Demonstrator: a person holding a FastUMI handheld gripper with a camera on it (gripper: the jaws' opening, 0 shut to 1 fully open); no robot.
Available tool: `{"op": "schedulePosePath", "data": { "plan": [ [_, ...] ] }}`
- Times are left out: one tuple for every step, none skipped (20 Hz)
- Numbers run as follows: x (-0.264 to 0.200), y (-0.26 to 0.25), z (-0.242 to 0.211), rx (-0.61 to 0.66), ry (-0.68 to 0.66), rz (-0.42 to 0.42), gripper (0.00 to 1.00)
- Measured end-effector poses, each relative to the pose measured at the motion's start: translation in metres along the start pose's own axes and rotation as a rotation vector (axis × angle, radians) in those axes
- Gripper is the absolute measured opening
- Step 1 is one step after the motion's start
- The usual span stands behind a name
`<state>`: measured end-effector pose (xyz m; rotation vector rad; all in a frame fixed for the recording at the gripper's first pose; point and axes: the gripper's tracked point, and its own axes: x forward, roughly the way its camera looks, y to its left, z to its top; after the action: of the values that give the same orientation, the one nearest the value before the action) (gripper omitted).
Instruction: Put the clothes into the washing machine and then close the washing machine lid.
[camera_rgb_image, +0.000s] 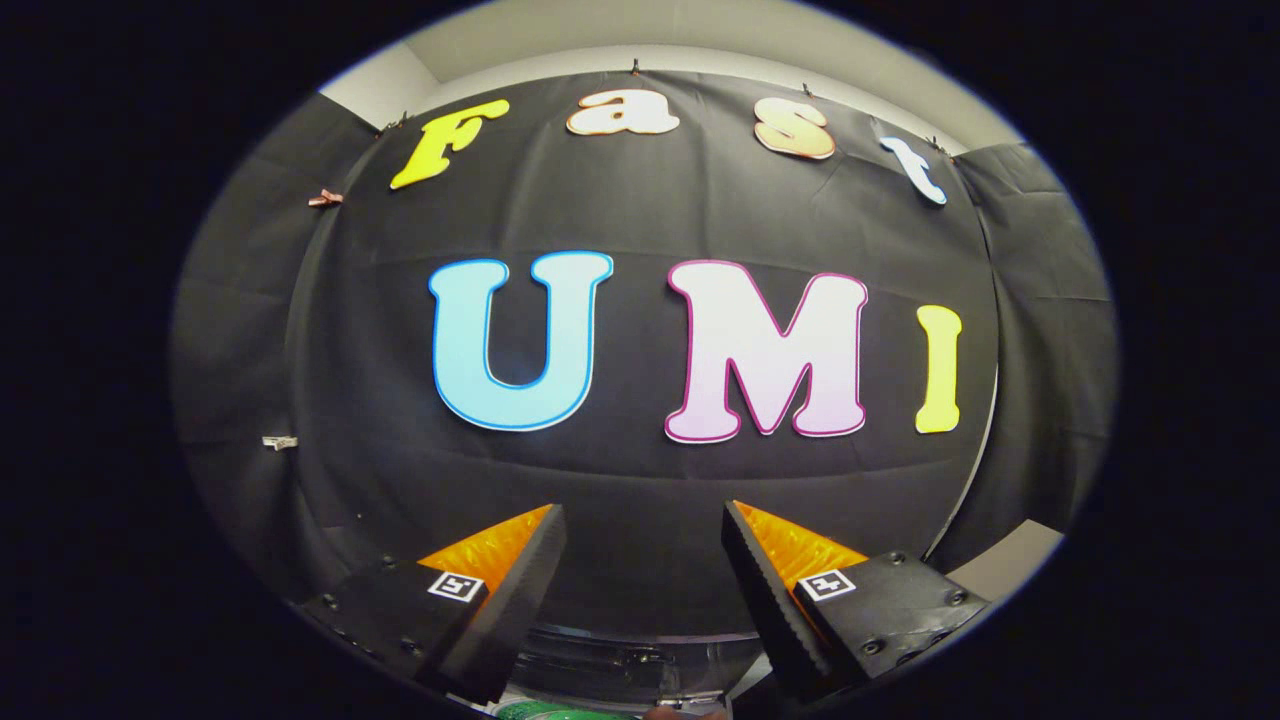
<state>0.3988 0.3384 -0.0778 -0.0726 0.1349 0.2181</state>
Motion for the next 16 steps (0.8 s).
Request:
{"op": "schedulePosePath", "data": {
  "plan": [
    [0.009,-0.002,-0.012,0.014,0.039,-0.012,0.98],
    [0.016,0.000,-0.023,0.030,0.080,-0.008,0.98],
    [0.024,0.004,-0.033,0.041,0.109,0.001,0.98],
    [0.030,0.006,-0.041,0.046,0.132,0.005,0.99],
    [0.037,0.007,-0.053,0.044,0.161,0.001,0.98],
    [0.043,0.008,-0.069,0.045,0.200,-0.001,0.98],
    [0.047,0.012,-0.089,0.047,0.260,0.002,0.98],
    [0.049,0.016,-0.117,0.056,0.333,0.012,0.98],
    [0.048,0.021,-0.146,0.060,0.425,0.022,0.99],
    [0.040,0.024,-0.165,0.069,0.500,0.039,0.99],
    [0.054,0.023,-0.158,0.087,0.429,0.030,0.99],
    [0.052,0.021,-0.167,0.089,0.463,0.016,0.98],
    [0.055,0.022,-0.163,0.077,0.437,0.021,0.98],
    [0.052,0.022,-0.164,0.079,0.451,0.017,1.00],
    [0.051,0.020,-0.161,0.077,0.441,0.019,1.00],
    [0.049,0.018,-0.154,0.075,0.432,0.021,1.00]
  ]
}}
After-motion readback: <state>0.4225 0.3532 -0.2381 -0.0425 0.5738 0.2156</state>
